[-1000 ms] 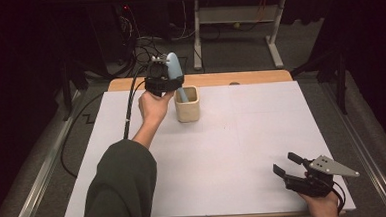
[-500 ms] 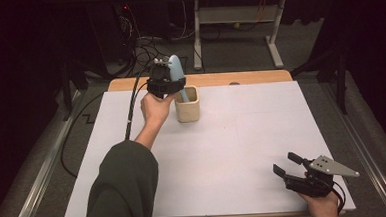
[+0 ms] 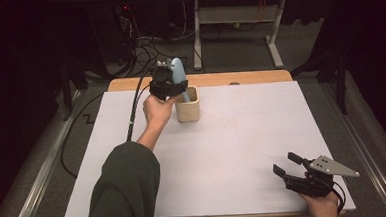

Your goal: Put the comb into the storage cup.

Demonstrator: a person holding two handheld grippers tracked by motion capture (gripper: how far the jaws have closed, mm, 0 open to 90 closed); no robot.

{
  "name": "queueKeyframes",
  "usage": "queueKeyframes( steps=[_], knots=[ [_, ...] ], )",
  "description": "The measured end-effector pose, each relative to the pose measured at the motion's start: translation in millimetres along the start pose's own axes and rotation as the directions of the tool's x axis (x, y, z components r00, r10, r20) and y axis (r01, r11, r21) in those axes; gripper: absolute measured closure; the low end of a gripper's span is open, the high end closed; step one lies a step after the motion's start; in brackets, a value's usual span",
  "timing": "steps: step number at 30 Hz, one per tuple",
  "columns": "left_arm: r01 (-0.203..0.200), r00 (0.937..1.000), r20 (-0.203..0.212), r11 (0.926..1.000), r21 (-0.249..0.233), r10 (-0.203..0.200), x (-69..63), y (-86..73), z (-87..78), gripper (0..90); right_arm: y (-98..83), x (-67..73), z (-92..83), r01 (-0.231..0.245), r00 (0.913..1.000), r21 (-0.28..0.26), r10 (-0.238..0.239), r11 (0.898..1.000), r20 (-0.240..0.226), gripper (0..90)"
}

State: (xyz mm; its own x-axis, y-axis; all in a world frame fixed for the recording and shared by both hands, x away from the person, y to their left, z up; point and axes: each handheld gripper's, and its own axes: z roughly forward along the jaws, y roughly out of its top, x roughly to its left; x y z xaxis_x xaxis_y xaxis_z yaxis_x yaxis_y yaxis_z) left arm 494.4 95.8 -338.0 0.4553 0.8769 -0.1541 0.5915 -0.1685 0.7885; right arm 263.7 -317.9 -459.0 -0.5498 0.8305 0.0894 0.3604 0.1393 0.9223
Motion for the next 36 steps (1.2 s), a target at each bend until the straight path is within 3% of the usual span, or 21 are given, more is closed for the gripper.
queueKeyframes(
  steps=[36],
  knots=[
    [-0.023,0.9997,0.002,0.9992,0.034,0.023,-3.8,-8.4,11.7,50.5,-0.1,-0.4,0.5,-0.002,1.0,0.002,0.002,1.0,0.0,27.4]
  ],
)
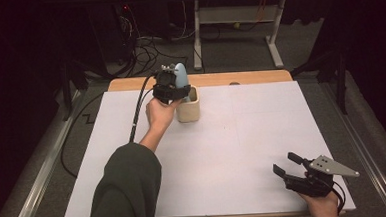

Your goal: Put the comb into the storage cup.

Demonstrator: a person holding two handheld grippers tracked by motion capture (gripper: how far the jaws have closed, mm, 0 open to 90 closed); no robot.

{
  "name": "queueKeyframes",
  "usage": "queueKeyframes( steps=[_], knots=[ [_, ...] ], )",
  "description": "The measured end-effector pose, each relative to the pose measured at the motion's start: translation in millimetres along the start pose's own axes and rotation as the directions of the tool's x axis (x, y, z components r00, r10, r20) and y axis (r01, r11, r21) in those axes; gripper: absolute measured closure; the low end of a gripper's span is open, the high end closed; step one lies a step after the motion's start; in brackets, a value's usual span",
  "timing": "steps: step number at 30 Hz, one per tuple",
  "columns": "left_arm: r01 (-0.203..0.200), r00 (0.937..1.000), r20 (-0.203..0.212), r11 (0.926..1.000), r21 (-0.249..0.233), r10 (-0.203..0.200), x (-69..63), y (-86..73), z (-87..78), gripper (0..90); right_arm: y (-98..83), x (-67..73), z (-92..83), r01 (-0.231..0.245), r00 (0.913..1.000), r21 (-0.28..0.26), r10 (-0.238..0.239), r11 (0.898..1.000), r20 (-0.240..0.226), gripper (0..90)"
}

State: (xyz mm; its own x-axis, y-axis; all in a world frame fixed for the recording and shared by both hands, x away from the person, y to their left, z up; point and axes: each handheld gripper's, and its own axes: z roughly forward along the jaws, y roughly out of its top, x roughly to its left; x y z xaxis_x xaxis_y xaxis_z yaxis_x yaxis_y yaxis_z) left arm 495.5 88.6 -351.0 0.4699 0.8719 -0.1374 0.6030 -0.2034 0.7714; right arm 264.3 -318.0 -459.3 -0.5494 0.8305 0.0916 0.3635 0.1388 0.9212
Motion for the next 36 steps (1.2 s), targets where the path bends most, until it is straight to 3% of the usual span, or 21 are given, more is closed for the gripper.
queueKeyframes(
  steps=[36],
  knots=[
    [-0.007,0.9999,0.009,1.0,0.006,0.007,-1.6,-3.3,5.0,49.9,0.0,0.0,-0.1,0.001,1.0,0.0,-0.001,1.0,-0.002,27.5]
  ],
)
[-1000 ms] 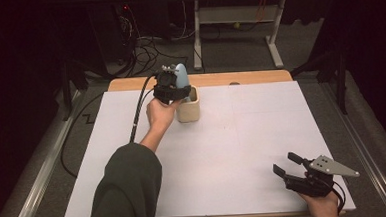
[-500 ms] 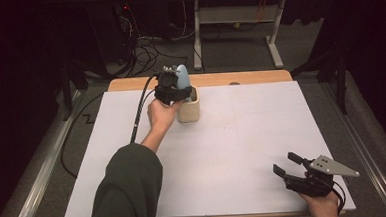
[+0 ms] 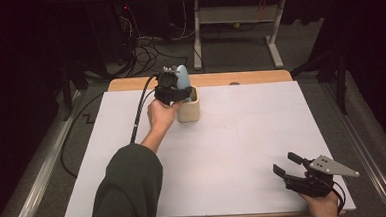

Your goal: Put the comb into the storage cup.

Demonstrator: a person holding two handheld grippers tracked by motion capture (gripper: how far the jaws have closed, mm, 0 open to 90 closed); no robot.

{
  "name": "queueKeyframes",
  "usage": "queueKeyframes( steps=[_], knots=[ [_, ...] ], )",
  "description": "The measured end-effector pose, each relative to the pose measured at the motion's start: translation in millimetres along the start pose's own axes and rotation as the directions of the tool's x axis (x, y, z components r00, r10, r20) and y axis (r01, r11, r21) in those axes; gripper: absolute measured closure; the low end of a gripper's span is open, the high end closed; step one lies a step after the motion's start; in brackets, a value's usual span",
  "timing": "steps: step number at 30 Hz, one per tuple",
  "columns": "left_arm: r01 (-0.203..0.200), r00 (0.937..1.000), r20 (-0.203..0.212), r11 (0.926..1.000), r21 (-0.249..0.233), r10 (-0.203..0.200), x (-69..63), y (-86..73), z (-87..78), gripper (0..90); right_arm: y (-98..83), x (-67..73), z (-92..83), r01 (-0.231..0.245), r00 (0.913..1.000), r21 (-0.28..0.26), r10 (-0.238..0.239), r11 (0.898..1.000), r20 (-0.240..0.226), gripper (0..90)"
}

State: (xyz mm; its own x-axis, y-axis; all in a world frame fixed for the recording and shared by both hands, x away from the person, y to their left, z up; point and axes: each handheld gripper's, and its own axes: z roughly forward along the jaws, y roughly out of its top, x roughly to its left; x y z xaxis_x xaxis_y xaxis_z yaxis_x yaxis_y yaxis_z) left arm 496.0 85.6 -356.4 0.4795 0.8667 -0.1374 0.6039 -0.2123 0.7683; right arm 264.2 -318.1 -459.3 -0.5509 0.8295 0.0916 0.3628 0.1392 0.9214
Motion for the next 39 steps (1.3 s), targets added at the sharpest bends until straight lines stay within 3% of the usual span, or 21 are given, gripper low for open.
queueKeyframes(
  steps=[18,32,39],
  knots=[
    [-0.019,0.9997,-0.016,0.9998,-0.003,0.019,2.2,-0.3,-0.8,46.1,0.2,-0.1,-0.4,0.001,1.0,-0.004,-0.001,1.0,0.002,27.6],
    [-0.051,0.9978,-0.045,0.9982,-0.033,0.049,5.6,0.3,-7.2,32.9,0.2,0.0,-0.4,0.002,1.0,-0.005,-0.002,1.0,0.002,27.7],
    [-0.06,0.9967,-0.055,0.9981,-0.014,0.059,10.7,-0.6,-9.1,27.6,0.3,0.4,-0.4,0.006,1.0,-0.006,-0.006,1.0,0.003,27.7]
  ],
)
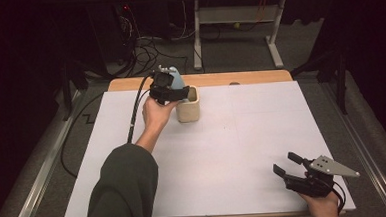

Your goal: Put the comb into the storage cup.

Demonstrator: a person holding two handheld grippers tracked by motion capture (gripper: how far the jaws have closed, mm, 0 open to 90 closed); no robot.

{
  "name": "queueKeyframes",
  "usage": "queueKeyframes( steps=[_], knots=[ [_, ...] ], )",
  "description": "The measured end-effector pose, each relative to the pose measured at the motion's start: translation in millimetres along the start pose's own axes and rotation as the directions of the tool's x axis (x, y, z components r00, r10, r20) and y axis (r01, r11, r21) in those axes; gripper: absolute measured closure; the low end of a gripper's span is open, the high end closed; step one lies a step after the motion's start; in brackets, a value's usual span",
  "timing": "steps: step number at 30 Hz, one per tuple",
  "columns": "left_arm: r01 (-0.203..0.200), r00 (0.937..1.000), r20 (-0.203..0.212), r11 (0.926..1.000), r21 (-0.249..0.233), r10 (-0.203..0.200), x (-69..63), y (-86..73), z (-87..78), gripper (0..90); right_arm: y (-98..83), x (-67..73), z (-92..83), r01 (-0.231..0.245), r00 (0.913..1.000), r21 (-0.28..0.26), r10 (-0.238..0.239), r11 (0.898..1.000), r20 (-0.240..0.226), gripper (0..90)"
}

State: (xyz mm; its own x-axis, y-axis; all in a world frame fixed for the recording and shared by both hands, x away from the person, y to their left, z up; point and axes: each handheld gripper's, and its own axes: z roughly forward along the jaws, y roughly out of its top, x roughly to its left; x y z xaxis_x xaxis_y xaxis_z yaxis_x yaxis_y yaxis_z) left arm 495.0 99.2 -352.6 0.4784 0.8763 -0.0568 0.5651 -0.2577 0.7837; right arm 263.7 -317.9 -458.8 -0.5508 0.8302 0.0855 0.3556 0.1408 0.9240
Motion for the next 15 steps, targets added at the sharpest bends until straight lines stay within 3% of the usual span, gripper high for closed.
queueKeyframes(
  steps=[7,15],
  knots=[
    [0.007,0.9999,-0.008,0.9999,0.013,-0.007,3.6,-0.4,-3.2,25.4,0.0,0.2,0.0,-0.003,1.0,0.001,0.003,1.0,0.0,27.8],
    [0.012,0.9999,0.009,0.9999,0.004,-0.012,6.4,-3.2,-7.3,24.5,0.0,-0.1,-0.1,-0.001,1.0,0.0,0.001,1.0,0.0,27.8]
  ],
)
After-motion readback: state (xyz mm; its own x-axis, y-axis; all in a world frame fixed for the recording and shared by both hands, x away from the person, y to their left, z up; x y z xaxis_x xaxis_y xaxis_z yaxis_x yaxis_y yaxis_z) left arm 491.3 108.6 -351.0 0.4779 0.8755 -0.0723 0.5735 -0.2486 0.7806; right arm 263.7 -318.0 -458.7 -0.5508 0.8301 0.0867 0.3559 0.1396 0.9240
